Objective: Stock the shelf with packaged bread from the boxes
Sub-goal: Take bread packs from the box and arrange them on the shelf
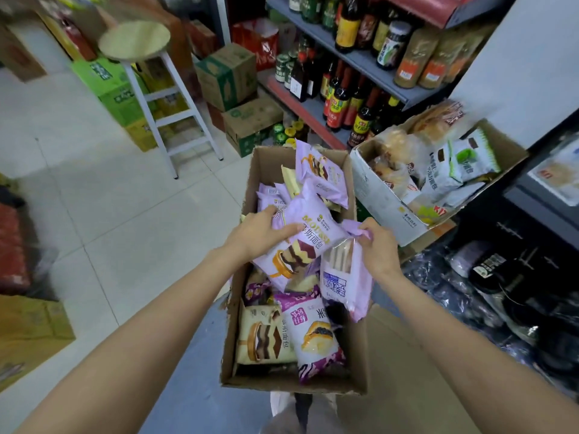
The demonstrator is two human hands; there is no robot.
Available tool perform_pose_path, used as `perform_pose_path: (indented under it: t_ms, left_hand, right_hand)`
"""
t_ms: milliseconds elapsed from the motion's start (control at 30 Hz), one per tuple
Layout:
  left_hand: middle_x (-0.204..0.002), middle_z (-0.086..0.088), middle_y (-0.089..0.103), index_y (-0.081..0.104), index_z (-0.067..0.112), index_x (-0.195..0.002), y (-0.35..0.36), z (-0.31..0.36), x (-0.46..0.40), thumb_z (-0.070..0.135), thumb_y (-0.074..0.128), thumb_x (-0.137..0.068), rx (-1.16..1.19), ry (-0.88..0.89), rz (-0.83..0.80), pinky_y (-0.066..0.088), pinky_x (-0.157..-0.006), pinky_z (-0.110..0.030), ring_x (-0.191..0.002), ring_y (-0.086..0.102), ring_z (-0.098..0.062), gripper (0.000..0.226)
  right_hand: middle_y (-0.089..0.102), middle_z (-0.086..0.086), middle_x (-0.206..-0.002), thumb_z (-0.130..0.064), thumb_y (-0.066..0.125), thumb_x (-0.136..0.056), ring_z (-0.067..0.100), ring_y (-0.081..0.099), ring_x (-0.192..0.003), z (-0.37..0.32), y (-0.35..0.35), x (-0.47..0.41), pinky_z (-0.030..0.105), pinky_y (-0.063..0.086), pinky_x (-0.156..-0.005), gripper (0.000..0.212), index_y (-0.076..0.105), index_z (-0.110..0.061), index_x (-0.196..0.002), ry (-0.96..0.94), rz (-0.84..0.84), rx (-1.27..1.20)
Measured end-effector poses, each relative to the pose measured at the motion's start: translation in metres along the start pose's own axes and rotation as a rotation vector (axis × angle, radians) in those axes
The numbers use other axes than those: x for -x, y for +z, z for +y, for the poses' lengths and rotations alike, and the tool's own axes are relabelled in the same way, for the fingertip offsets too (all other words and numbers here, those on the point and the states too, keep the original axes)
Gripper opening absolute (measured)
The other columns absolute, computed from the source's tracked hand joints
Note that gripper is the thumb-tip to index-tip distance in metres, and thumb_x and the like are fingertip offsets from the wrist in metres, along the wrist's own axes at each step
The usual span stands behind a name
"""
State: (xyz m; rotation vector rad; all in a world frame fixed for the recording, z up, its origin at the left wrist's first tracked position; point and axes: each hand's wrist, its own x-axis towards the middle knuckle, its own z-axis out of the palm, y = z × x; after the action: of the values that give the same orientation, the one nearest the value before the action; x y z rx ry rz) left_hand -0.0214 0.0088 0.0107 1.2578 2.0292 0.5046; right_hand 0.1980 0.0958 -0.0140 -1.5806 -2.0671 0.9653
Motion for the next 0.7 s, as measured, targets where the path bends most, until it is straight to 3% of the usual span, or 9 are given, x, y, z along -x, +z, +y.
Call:
perform_pose_path:
  t_ms: [100, 200, 300, 433, 567, 633, 667, 700]
  left_hand:
    - [-0.104, -0.009, 0.065, 0.055, 0.017, -0.086, -0.007, 0.029, -0.003, 0.078, 0.048, -0.073, 0.129, -0.067, 0.094, 0.046, -0.089, -0.039, -0.101, 0.058, -0.031, 0.063]
    - [-0.106, -0.014, 0.065, 0.063, 0.01, -0.091, -0.019, 0.067, -0.011, 0.067, 0.047, -0.084, 0.363, -0.141, 0.208, 0.042, -0.088, -0.036, -0.105, 0.058, -0.033, 0.06]
    - [-0.111, -0.024, 0.065, 0.062, -0.004, -0.113, -0.031, 0.117, -0.019, 0.066, 0.047, -0.084, 0.53, -0.156, 0.281, 0.045, -0.091, -0.039, -0.106, 0.06, -0.038, 0.077]
    - [-0.119, -0.024, 0.061, 0.055, -0.002, -0.121, -0.034, 0.201, -0.025, 0.071, 0.048, -0.079, 0.561, -0.048, 0.348, 0.047, -0.096, -0.043, -0.109, 0.058, -0.038, 0.084]
    - [-0.138, -0.019, 0.048, 0.037, 0.003, -0.137, -0.013, 0.307, -0.022, 0.065, 0.052, -0.082, 0.56, 0.131, 0.325, 0.042, -0.101, -0.042, -0.124, 0.048, -0.035, 0.084]
    - [-0.139, -0.018, 0.047, 0.041, 0.003, -0.135, 0.005, 0.365, -0.018, 0.058, 0.05, -0.087, 0.536, 0.206, 0.306, 0.038, -0.099, -0.038, -0.126, 0.046, -0.033, 0.073]
    - [-0.139, -0.019, 0.048, 0.044, 0.003, -0.133, 0.015, 0.395, -0.016, 0.054, 0.048, -0.09, 0.526, 0.229, 0.309, 0.038, -0.098, -0.036, -0.126, 0.046, -0.034, 0.067]
    - [-0.138, -0.02, 0.049, 0.046, 0.001, -0.131, 0.023, 0.423, -0.015, 0.048, 0.046, -0.093, 0.521, 0.24, 0.311, 0.038, -0.096, -0.035, -0.125, 0.047, -0.035, 0.06]
  right_hand:
    - [0.045, 0.001, -0.073, -0.002, 0.045, -0.095, 0.018, 0.041, -0.071, -0.022, -0.035, -0.007, 0.028, 0.027, -0.053, 0.022, 0.043, -0.015, -0.076, 0.029, 0.158, -0.187]
    - [0.033, -0.003, -0.07, -0.008, 0.045, -0.097, 0.013, 0.033, -0.064, -0.036, -0.077, -0.013, 0.013, 0.031, -0.055, 0.032, 0.033, -0.019, -0.07, 0.158, 0.367, -0.438]
    - [0.043, 0.003, -0.08, -0.012, 0.049, -0.095, 0.018, 0.04, -0.079, -0.04, -0.126, -0.018, 0.028, 0.035, -0.075, 0.018, 0.042, -0.015, -0.079, 0.243, 0.512, -0.738]
    - [0.051, 0.001, -0.08, -0.015, 0.052, -0.095, 0.015, 0.049, -0.075, -0.041, -0.211, -0.015, 0.038, 0.045, -0.076, 0.023, 0.044, -0.02, -0.075, 0.24, 0.692, -1.111]
    - [0.057, 0.009, -0.092, -0.007, 0.047, -0.096, 0.018, 0.058, -0.078, -0.038, -0.3, -0.01, 0.037, 0.055, -0.074, 0.013, 0.049, -0.011, -0.084, 0.131, 0.696, -1.606]
    - [0.059, 0.014, -0.1, -0.004, 0.048, -0.093, 0.021, 0.06, -0.084, -0.029, -0.339, -0.011, 0.035, 0.058, -0.067, 0.005, 0.051, -0.006, -0.09, 0.103, 0.641, -1.664]
    - [0.057, 0.016, -0.106, -0.003, 0.05, -0.088, 0.024, 0.06, -0.088, -0.023, -0.358, -0.013, 0.036, 0.058, -0.065, 0.01, 0.051, -0.005, -0.098, 0.068, 0.598, -1.626]
    - [0.054, 0.016, -0.113, -0.002, 0.053, -0.082, 0.026, 0.058, -0.09, -0.015, -0.377, -0.015, 0.037, 0.058, -0.064, 0.03, 0.047, -0.008, -0.112, 0.029, 0.545, -1.572]
